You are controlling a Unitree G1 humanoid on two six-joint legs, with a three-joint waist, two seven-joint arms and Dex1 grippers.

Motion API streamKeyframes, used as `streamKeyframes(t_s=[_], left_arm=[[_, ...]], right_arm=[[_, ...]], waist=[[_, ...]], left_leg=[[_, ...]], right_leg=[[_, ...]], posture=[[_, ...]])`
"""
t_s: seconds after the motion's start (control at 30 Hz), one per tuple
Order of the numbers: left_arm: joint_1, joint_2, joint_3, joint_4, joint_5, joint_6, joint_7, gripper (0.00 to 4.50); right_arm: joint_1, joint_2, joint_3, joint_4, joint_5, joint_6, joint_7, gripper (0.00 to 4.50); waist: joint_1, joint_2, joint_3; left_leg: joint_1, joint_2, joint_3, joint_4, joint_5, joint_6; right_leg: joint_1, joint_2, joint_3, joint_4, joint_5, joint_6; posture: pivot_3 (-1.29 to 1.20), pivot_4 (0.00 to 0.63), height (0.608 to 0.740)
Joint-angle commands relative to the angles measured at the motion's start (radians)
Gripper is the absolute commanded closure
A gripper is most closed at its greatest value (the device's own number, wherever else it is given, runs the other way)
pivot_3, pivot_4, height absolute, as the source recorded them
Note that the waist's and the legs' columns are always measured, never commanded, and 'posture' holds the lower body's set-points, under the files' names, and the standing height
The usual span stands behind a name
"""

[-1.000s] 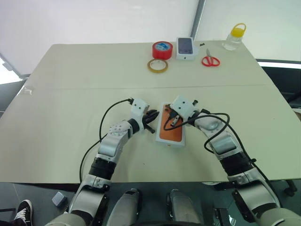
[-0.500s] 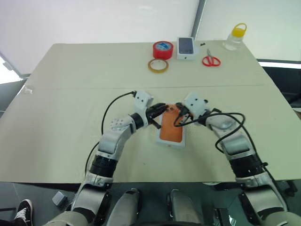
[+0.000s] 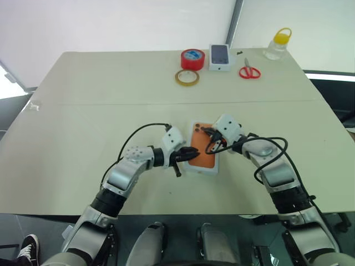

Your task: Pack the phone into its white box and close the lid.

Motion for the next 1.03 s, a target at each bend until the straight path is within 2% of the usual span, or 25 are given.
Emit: streamKeyframes(t_s=[0.03, 0.2, 0.23, 0.3, 0.33, 0.47, 0.5, 0.53, 0.63, 0.7, 0.77, 0.87, 1.03], left_arm=[[0.03, 0.003, -0.006, 0.026, 0.023, 0.021, 0.013, 3.92], [0.012, -0.017, 0.047, 0.02, -0.035, 0.081, 0.017, 3.92], [0.002, -0.024, 0.08, 0.008, -0.062, 0.103, 0.029, 3.67], [-0.018, -0.027, 0.163, -0.032, -0.139, 0.181, 0.046, 3.02], [-0.024, -0.026, 0.187, -0.045, -0.161, 0.201, 0.051, 2.56], [0.02, 0.088, 0.277, -0.148, -0.197, 0.2, 0.007, 0.42], [0.039, 0.118, 0.294, -0.165, -0.202, 0.2, -0.001, 0.0], [0.051, 0.137, 0.302, -0.177, -0.207, 0.199, -0.004, 0.0], [0.124, 0.194, 0.385, -0.212, -0.223, 0.212, 0.028, 0.0], [0.216, 0.245, 0.451, -0.266, -0.216, 0.147, 0.016, 0.0], [0.28, 0.279, 0.513, -0.299, -0.228, 0.143, 0.028, 0.0], [0.383, 0.329, 0.606, -0.339, -0.261, 0.143, 0.015, 0.0], [0.515, 0.395, 0.714, -0.333, -0.291, 0.144, -0.009, 0.0]], right_arm=[[-0.002, -0.003, 0.004, 0.028, -0.017, 0.031, -0.004, 4.45], [-0.041, 0.018, -0.034, 0.029, 0.03, 0.045, -0.001, 4.45], [-0.051, 0.038, -0.076, 0.001, 0.106, 0.098, 0.025, 4.21], [-0.051, 0.041, -0.118, -0.058, 0.195, 0.141, 0.083, 3.58], [-0.049, 0.034, -0.123, -0.074, 0.21, 0.145, 0.101, 3.12], [0.005, -0.03, -0.171, -0.139, 0.269, 0.124, 0.168, 0.99], [0.022, -0.053, -0.181, -0.15, 0.277, 0.118, 0.187, 0.43], [0.034, -0.069, -0.185, -0.156, 0.282, 0.112, 0.198, 0.02], [0.109, -0.138, -0.23, -0.242, 0.333, 0.099, 0.258, 0.02], [0.167, -0.173, -0.3, -0.297, 0.405, 0.125, 0.292, 0.02], [0.227, -0.212, -0.337, -0.321, 0.404, 0.085, 0.307, 0.02], [0.307, -0.278, -0.377, -0.312, 0.397, 0.03, 0.346, 0.02], [0.337, -0.345, -0.429, -0.231, 0.401, -0.01, 0.383, 0.02]], waist=[[0.0, 0.0, -0.001], [-0.001, 0.0, -0.001], [-0.001, 0.0, -0.001], [-0.004, -0.001, -0.001], [-0.006, -0.001, -0.001], [-0.007, 0.0, 0.0], [-0.005, 0.0, 0.0], [-0.003, 0.0, 0.0], [0.0, 0.0, 0.0], [-0.002, 0.0, 0.001], [-0.002, 0.0, 0.001], [0.002, 0.0, 0.001], [0.0, 0.001, 0.002]], left_leg=[[0.001, 0.0, 0.0, 0.0, -0.002, 0.004], [0.001, 0.0, 0.0, 0.0, -0.003, 0.005], [0.001, 0.0, 0.0, 0.0, -0.003, 0.005], [0.0, 0.0, -0.001, 0.001, -0.003, 0.005], [-0.001, 0.0, -0.001, 0.001, -0.003, 0.005], [-0.003, 0.001, -0.001, -0.001, -0.002, 0.004], [-0.003, 0.001, -0.001, -0.001, -0.002, 0.004], [-0.003, 0.001, -0.001, -0.001, -0.002, 0.004], [-0.003, 0.0, 0.0, 0.0, -0.003, 0.005], [-0.003, 0.0, 0.0, 0.0, -0.003, 0.006], [-0.003, 0.001, 0.0, -0.001, -0.004, 0.006], [-0.003, 0.001, 0.0, -0.001, -0.004, 0.007], [-0.003, 0.001, 0.0, -0.001, -0.005, 0.008]], right_leg=[[0.001, 0.0, 0.0, 0.0, 0.0, 0.0], [0.002, 0.0, 0.0, 0.0, 0.0, 0.0], [0.001, 0.0, 0.0, 0.0, 0.0, 0.0], [0.0, 0.0, 0.0, 0.0, 0.0, 0.0], [-0.001, 0.0, 0.0, 0.001, 0.0, 0.0], [-0.005, 0.001, 0.0, 0.001, 0.0, 0.0], [-0.005, 0.0, 0.0, 0.001, 0.0, 0.0], [-0.005, 0.0, 0.0, 0.001, 0.0, 0.0], [-0.004, -0.001, 0.0, 0.0, 0.0, 0.0], [-0.004, -0.001, 0.0, 0.0, 0.0, 0.0], [-0.004, -0.001, 0.001, 0.0, 0.0, 0.0], [-0.004, -0.001, 0.0, 0.0, 0.0, 0.0], [-0.003, -0.002, 0.0, -0.001, 0.0, -0.001]], posture=[[0.0, 0.15, 0.74], [0.0, 0.15, 0.74], [0.0, 0.15, 0.74], [0.0, 0.15, 0.74], [0.0, 0.15, 0.74], [0.0, 0.15, 0.74], [0.0, 0.15, 0.74], [0.0, 0.15, 0.74], [0.0, 0.15, 0.74], [0.0, 0.15, 0.74], [0.0, 0.15, 0.74], [0.0, 0.15, 0.74], [0.0, 0.15, 0.74]])
